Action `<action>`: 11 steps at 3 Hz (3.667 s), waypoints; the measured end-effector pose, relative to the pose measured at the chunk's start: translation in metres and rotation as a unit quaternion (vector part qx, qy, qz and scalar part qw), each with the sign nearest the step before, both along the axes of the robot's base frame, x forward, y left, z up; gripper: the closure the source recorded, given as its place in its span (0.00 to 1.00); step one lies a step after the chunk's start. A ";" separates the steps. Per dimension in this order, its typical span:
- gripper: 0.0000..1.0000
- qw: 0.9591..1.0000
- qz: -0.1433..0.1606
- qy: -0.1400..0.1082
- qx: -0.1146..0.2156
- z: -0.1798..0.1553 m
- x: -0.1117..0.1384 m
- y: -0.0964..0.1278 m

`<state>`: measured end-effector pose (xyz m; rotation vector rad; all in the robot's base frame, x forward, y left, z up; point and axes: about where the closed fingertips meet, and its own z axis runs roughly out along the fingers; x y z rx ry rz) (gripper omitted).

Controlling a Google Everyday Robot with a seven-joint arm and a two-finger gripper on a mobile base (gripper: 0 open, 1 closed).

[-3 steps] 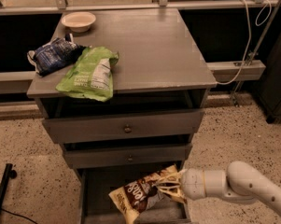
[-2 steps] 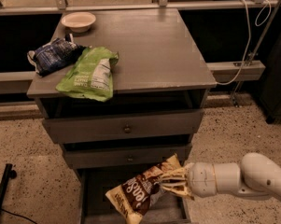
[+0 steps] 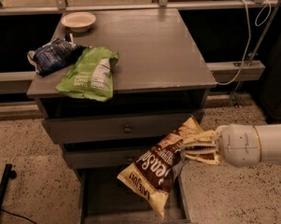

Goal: Pick brown chip bag from bottom drawer and place on counter

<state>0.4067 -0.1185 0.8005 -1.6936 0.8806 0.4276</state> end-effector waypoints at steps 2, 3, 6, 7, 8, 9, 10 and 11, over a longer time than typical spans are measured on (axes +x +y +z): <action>1.00 0.999 0.018 -0.047 -0.011 0.045 0.034 0.002; 1.00 0.994 0.029 -0.105 -0.025 0.107 0.069 -0.001; 1.00 0.981 -0.041 -0.190 0.003 0.236 0.196 -0.030; 1.00 0.969 -0.115 -0.216 0.039 0.242 0.258 -0.048; 1.00 0.960 -0.159 -0.224 0.055 0.233 0.289 -0.058; 0.81 0.951 -0.219 -0.209 0.065 0.200 0.308 -0.081; 0.58 0.942 -0.270 -0.180 0.084 0.149 0.308 -0.096; 0.35 0.952 -0.266 -0.136 0.073 0.076 0.300 -0.062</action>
Offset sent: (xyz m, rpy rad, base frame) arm 0.0752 -0.0029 0.0849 -0.0247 -0.2006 0.0515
